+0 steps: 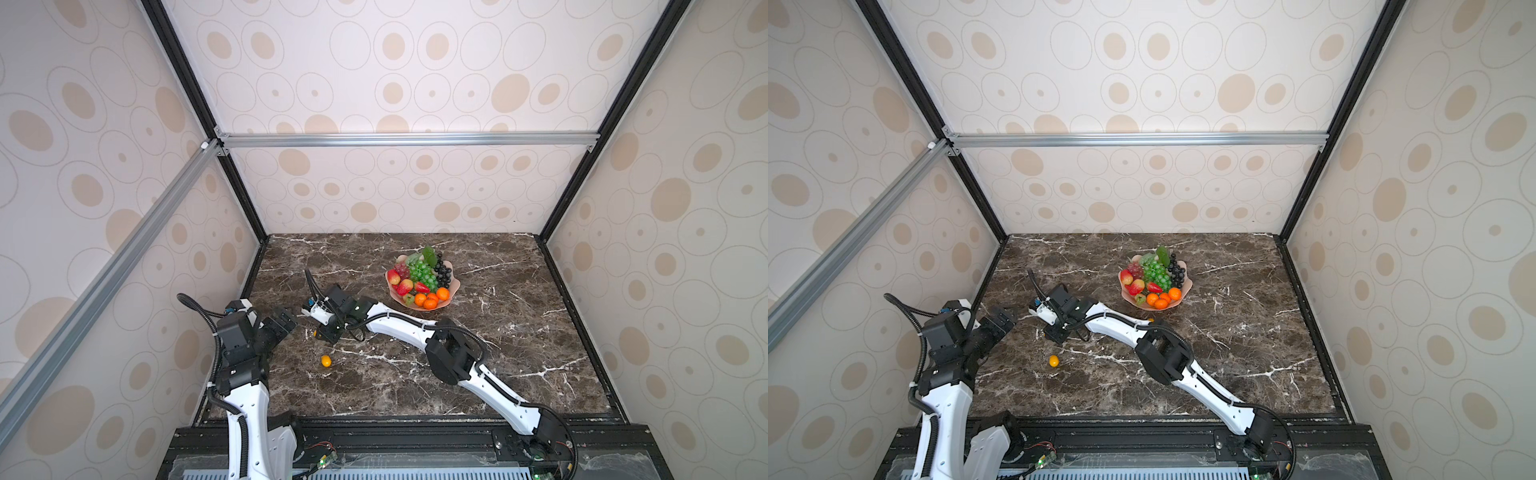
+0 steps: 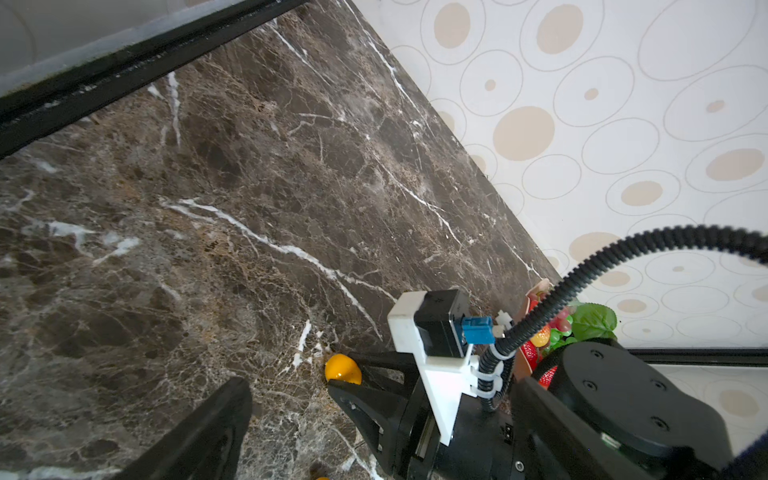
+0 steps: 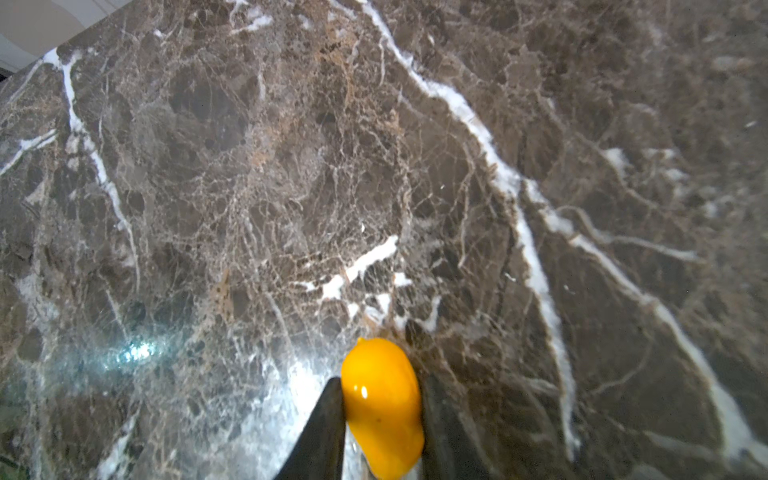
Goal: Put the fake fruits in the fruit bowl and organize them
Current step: 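Close the right gripper on the yellow fruit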
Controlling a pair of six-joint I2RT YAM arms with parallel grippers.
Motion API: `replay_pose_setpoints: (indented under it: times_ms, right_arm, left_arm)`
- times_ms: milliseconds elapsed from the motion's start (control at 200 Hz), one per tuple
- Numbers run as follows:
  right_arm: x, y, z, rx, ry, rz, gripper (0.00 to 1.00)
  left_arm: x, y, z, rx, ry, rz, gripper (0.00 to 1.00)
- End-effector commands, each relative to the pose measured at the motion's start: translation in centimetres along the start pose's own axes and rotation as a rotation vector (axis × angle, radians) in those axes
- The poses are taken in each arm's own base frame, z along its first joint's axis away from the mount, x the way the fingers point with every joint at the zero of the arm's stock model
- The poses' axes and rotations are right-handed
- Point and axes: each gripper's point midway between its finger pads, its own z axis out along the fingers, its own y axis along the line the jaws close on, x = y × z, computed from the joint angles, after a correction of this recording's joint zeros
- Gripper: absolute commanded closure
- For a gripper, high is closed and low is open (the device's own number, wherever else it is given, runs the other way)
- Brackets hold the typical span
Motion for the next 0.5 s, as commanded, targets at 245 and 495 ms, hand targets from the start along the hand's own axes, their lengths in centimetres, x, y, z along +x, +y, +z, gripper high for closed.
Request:
replay_pose_setpoints:
  times_ms: [245, 495]
  right_arm:
    - [-2.8, 0.5, -6.1, -0.003, -0.092, 0.026, 0.75]
    - [-2.0, -1.1, -11.0, 0.044, -0.149, 0.077, 0.76]
  left_arm:
    - [-0.8, -2.8, -0.1, 0.139, 0.0, 0.04, 0.02]
    - [-0.2, -4.2, 0.6, 0.188, 0.018, 0.051, 0.02]
